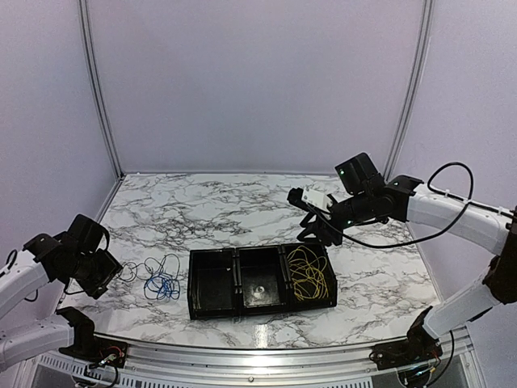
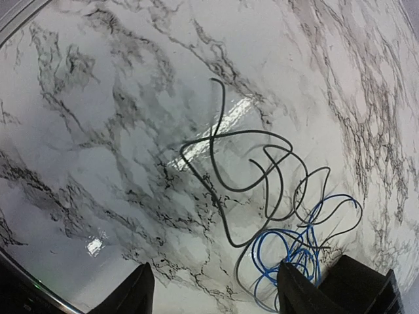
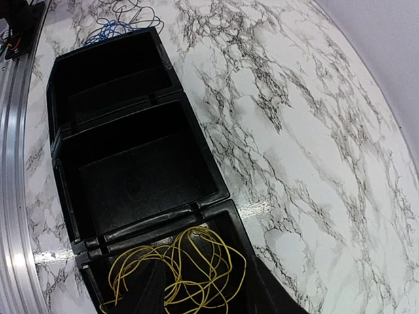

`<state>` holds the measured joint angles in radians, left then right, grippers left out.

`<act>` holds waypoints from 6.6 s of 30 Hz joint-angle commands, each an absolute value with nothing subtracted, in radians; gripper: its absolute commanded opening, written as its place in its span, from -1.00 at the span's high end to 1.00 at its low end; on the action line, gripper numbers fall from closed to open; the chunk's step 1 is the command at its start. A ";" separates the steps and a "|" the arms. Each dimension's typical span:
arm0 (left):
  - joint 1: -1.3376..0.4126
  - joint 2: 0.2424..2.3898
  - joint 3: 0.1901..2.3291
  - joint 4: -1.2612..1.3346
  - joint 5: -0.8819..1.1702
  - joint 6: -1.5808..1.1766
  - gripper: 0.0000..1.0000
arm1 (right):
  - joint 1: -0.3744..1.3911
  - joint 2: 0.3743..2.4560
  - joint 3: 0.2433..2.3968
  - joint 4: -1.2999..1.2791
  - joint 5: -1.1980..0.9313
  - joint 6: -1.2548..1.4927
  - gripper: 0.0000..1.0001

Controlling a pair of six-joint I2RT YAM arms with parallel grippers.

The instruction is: Untangle the cables

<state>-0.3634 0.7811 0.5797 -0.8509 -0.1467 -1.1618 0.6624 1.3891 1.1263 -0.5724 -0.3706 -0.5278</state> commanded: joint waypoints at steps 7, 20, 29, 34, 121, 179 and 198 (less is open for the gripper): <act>-0.365 0.673 0.426 -0.687 -0.168 -1.535 -0.24 | 0.655 1.362 1.115 -0.545 -0.400 -0.514 0.14; -0.343 0.851 0.531 -0.496 -0.333 -1.417 1.00 | 0.655 1.326 1.079 -0.545 -0.399 -0.506 0.14; -0.345 0.965 0.986 -0.544 -0.213 -0.897 1.00 | 0.656 1.382 1.217 -0.596 -0.495 -0.533 0.19; -0.345 0.960 1.148 -0.588 -0.070 -0.658 1.00 | 0.671 1.475 1.398 -0.590 -0.540 -0.535 0.18; -0.503 1.262 1.277 -0.533 0.557 -0.313 0.97 | 1.018 2.083 2.168 -0.543 -0.199 -0.786 1.00; -0.529 1.020 0.661 -0.169 -0.256 -0.656 0.41 | 0.788 1.417 1.340 -0.533 -0.450 -0.415 1.00; -0.529 0.898 0.575 -0.193 -0.270 -0.706 0.37 | 0.826 1.480 1.274 -0.543 -0.381 -0.470 1.00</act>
<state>-0.5346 0.9493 0.6060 -0.1627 -0.2455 -0.6861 0.7986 1.4364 1.2316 -0.5499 -0.4061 -0.4484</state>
